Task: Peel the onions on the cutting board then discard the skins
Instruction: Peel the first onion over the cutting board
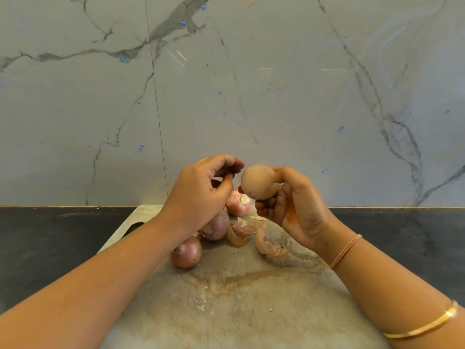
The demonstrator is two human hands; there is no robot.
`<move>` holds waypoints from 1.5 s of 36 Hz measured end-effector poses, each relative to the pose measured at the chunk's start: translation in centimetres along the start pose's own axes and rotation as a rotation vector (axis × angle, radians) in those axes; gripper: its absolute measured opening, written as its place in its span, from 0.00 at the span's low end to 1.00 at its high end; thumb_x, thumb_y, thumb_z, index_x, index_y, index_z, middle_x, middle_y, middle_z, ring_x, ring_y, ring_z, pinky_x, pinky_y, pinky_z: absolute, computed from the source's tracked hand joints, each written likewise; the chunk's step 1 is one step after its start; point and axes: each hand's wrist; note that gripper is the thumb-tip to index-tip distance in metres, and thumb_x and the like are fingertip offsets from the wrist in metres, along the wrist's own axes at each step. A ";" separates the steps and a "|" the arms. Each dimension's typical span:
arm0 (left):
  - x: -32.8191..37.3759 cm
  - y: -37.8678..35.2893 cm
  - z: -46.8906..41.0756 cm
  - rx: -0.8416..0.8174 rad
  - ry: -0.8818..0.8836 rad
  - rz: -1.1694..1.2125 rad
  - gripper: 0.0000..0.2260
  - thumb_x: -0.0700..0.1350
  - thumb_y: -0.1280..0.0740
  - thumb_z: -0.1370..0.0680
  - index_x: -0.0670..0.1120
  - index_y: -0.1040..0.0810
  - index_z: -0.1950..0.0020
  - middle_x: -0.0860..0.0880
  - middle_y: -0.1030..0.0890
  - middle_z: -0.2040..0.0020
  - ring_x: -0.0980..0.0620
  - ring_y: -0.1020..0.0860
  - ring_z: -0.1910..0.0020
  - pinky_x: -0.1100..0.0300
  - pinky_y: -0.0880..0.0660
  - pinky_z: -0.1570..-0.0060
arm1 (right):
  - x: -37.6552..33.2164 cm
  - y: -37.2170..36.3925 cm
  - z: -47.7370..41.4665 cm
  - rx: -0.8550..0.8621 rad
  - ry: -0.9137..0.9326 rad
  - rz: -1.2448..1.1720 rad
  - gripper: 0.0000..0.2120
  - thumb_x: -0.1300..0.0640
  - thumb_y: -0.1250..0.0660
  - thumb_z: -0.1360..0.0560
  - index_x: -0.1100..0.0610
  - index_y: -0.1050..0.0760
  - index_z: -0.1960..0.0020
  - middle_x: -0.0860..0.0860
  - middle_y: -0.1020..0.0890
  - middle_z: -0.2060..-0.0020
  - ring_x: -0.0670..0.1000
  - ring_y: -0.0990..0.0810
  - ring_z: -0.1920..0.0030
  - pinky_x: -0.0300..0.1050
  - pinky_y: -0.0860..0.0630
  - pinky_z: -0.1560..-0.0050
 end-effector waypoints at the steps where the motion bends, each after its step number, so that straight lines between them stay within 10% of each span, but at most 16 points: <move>1: 0.2 -0.1 0.1 0.005 -0.004 0.020 0.11 0.37 0.34 0.23 0.49 0.20 0.45 0.58 0.19 0.50 0.64 0.21 0.49 0.74 0.27 0.53 | 0.0 0.0 0.0 0.003 0.013 0.021 0.12 0.58 0.46 0.22 0.58 0.24 0.51 0.59 0.23 0.62 0.50 0.26 0.68 0.43 0.28 0.63; 22: 0.3 0.2 0.1 -0.067 0.066 0.159 0.13 0.39 0.29 0.27 0.55 0.21 0.48 0.58 0.17 0.55 0.60 0.17 0.58 0.69 0.22 0.58 | 0.4 0.2 -0.1 -0.016 0.147 0.321 0.13 0.62 0.41 0.21 0.50 0.22 0.44 0.56 0.20 0.47 0.54 0.26 0.54 0.45 0.29 0.59; 54: -0.5 0.5 0.0 0.068 -0.081 -0.046 0.04 0.49 0.30 0.26 0.50 0.18 0.55 0.58 0.18 0.61 0.62 0.20 0.59 0.72 0.25 0.61 | 0.3 0.1 -0.4 0.059 0.089 0.258 0.05 0.58 0.40 0.21 0.55 0.26 0.47 0.56 0.23 0.59 0.48 0.27 0.68 0.41 0.28 0.65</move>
Point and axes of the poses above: each hand's wrist, its own z-axis away from the middle knuckle, its own y-axis out of the back of the hand, x = y × z
